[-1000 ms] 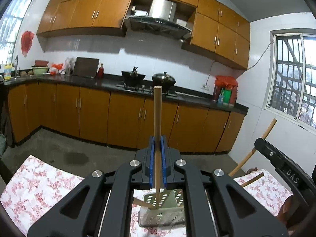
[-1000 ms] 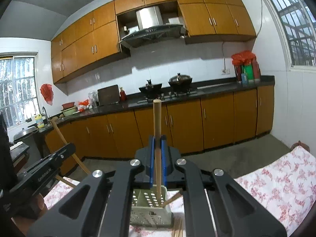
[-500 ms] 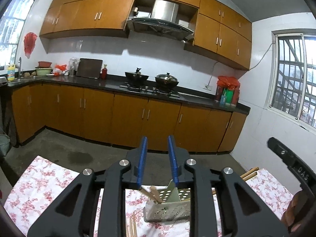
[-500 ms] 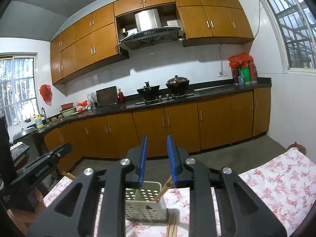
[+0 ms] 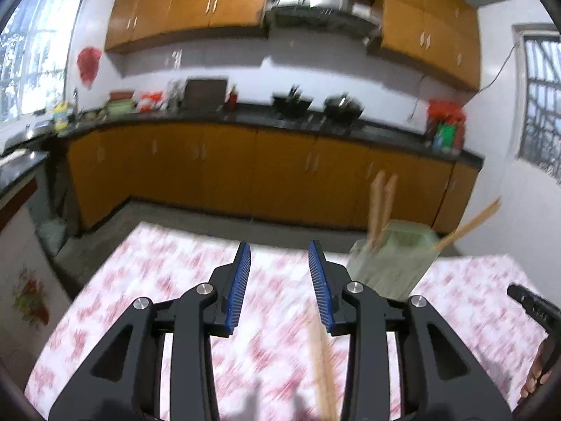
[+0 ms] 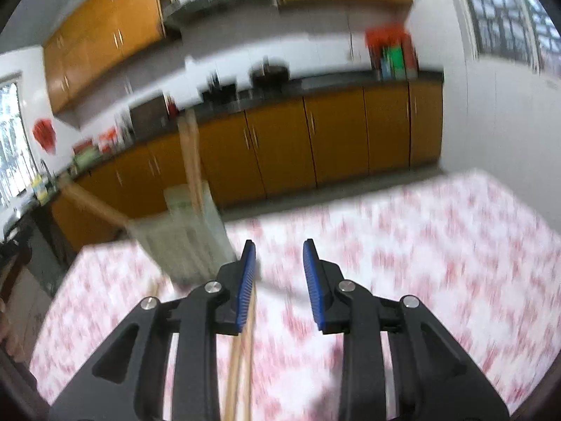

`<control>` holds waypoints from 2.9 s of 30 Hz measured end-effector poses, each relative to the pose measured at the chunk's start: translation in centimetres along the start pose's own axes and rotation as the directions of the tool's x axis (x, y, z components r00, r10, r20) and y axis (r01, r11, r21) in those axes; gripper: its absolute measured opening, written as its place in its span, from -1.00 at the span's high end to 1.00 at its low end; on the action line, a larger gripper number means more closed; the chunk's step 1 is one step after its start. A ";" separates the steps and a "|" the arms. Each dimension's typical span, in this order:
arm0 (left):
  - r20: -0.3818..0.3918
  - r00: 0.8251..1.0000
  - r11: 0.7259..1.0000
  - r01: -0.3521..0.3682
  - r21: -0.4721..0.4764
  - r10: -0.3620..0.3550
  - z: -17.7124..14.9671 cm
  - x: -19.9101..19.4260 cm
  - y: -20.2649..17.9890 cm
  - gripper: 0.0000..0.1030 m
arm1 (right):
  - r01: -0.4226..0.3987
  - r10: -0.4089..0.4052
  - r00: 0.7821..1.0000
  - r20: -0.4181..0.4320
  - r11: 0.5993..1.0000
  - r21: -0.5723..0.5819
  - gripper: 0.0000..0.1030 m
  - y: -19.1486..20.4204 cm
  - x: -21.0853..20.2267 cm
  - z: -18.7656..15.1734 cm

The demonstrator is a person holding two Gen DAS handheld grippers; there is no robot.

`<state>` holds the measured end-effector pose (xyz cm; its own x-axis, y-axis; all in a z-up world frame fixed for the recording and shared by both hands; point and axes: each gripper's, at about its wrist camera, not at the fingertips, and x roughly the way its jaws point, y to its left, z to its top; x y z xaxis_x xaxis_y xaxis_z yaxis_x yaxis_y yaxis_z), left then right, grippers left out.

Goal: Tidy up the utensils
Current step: 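Move both open tools back down to the remaining chopsticks, then grasp a chopstick with the left tool and lift while the right tool grasps another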

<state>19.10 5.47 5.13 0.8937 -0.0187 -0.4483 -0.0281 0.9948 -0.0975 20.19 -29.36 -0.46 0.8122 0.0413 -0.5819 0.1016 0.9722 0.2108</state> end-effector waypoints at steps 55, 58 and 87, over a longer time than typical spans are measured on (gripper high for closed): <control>-0.439 0.882 0.980 0.200 0.020 -0.171 -14.6 4.3 -4.2 0.71 | -0.047 0.018 0.960 -0.280 0.994 -0.100 0.84 3.1 5.7 -9.7; -0.440 0.882 0.979 0.201 0.029 -0.168 -14.8 4.2 -4.3 0.71 | -0.048 0.018 0.960 -0.280 0.994 -0.100 0.84 3.1 5.7 -9.7; -0.414 0.909 0.999 0.051 0.010 -0.042 -13.1 7.2 -0.4 0.84 | 0.012 -0.037 0.970 -0.240 0.994 -0.107 0.83 1.3 6.2 -9.0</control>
<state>19.66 3.65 -9.72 0.6285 -0.1003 -0.7713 0.0215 0.9935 -0.1117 20.14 -25.72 -10.88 0.6462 0.0594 -0.7609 0.0492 0.9916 0.1192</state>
